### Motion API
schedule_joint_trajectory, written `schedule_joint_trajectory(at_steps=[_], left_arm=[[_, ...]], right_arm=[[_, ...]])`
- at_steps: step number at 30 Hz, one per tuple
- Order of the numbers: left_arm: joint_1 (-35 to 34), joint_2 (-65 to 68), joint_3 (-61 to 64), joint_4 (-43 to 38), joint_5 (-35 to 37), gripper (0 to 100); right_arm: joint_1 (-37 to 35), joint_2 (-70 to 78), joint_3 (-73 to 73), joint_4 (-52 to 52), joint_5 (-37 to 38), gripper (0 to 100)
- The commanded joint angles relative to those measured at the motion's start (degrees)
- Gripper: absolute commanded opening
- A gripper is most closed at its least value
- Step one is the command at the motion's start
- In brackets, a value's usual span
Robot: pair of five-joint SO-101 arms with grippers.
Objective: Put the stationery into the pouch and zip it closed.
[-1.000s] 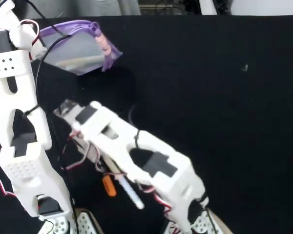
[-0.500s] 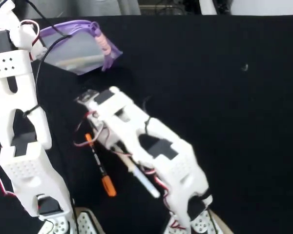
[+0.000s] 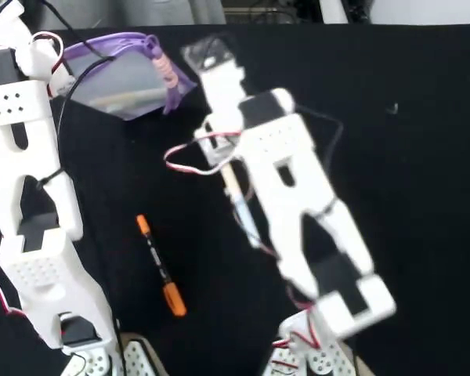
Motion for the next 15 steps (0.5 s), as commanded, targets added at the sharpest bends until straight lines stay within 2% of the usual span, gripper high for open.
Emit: schedule_joint_trajectory(at_steps=[1, 8, 15], left_arm=[[2.8, 0.1, -0.7, 1.3, -1.0, 3], [4.7, -0.1, -0.7, 1.7, -1.5, 3], [10.2, -0.2, -1.6, 4.0, -4.7, 3]], right_arm=[[0.7, -13.8, -1.5, -7.3, 0.1, 1.1], [0.7, -23.6, -1.5, -15.6, -0.3, 1.1], [0.7, -31.4, -1.4, -20.9, -8.2, 1.1]])
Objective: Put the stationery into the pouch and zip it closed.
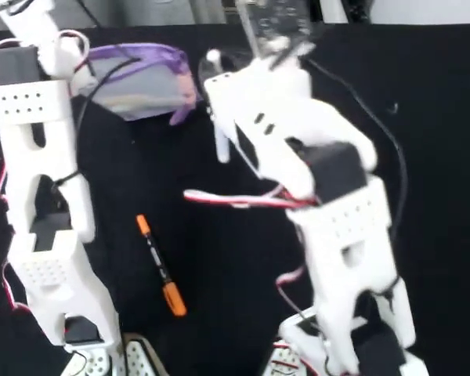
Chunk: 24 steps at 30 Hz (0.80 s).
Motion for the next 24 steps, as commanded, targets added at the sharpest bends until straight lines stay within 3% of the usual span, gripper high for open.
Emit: schedule_joint_trajectory(at_steps=[1, 9, 19, 24], left_arm=[[4.7, 0.0, -1.4, 3.1, -1.1, 3], [8.7, -0.1, -5.7, 5.5, -0.9, 3], [10.3, -0.1, -5.4, 5.5, -0.8, 3], [10.4, -0.1, -5.4, 5.5, -0.8, 3]], right_arm=[[0.7, -6.8, -1.4, -4.0, -4.1, 1.1], [0.7, -17.8, 8.8, -14.1, -8.0, 1.1], [0.7, -36.3, 47.7, -56.9, -8.0, 1.1], [0.7, -37.7, 58.2, -72.4, -8.0, 1.1]])
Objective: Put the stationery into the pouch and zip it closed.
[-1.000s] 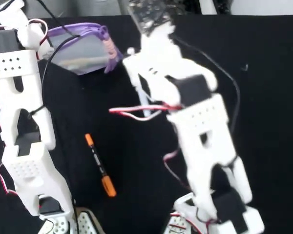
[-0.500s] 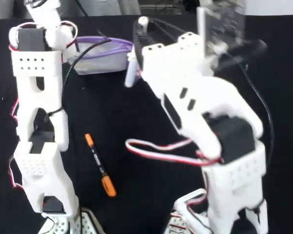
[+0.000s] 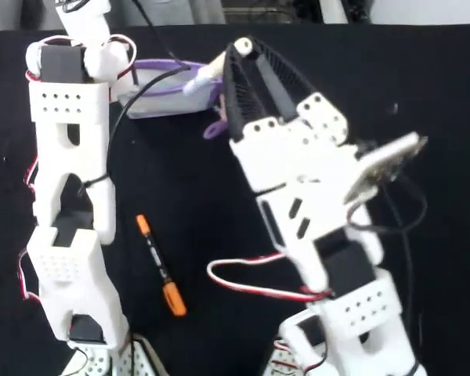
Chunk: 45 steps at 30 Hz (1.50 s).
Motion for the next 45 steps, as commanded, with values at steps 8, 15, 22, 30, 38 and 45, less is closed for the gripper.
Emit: schedule_joint_trajectory(at_steps=[8, 15, 22, 30, 38, 45], left_arm=[[1.5, -0.8, -1.0, 0.3, -0.3, 3], [1.3, -0.8, -1.0, 0.3, -0.3, 3], [1.0, -0.8, -1.0, 0.3, -0.3, 3], [-1.1, -0.3, -1.3, 0.1, -0.2, 3], [-10.3, -0.3, -1.5, -2.5, 6.4, 3], [-17.1, -0.7, -1.5, -2.5, 15.7, 3]], right_arm=[[0.8, 7.5, 8.0, -22.9, -0.3, 1.1], [0.8, 20.8, 8.1, -29.0, 0.1, 1.1], [0.2, 26.8, 8.2, -29.1, 0.0, 12.3], [-3.8, 20.4, 8.2, -20.7, 7.2, 29.9], [-4.2, -2.5, 5.1, 2.9, 9.2, 27.9], [-11.0, -6.9, -8.4, 31.0, 11.6, 27.9]])
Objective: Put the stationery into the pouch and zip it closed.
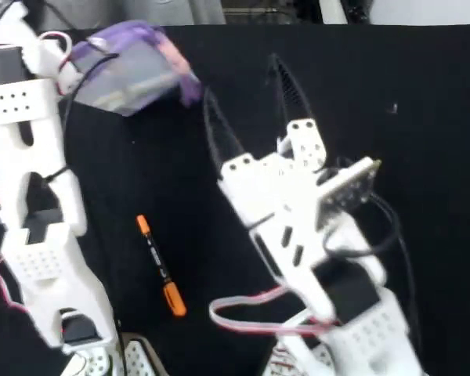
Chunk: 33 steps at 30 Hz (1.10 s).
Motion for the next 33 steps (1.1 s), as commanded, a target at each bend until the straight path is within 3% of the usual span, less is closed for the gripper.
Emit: schedule_joint_trajectory(at_steps=[1, 5, 12, 18, 23, 28, 33], left_arm=[[-2.9, -1.3, -1.8, -0.9, 2.3, 3], [-1.7, -1.2, -3.9, -0.2, 7.7, 3], [3.0, -9.2, -13.3, 1.8, 7.6, 3], [6.9, -8.9, -0.4, -1.1, -2.5, 3], [0.0, -8.9, -2.8, -1.9, -0.3, 3], [0.5, -6.0, -2.9, -1.7, -2.5, 3], [-3.6, -5.0, -2.9, -2.0, -2.7, 3]], right_arm=[[-5.3, 0.6, -8.9, 17.8, 4.1, 27.9], [-5.8, 8.1, -8.7, 26.9, 6.2, 27.9], [-5.9, 16.9, -6.7, 34.3, 4.0, 27.9], [-6.1, 16.9, -1.5, 31.3, 4.0, 27.9], [-9.4, 17.5, 2.2, 28.7, 4.0, 27.9], [-16.4, 17.5, 8.0, 23.9, 4.0, 27.9], [-19.3, 21.1, 10.5, 19.6, 3.9, 27.9]])
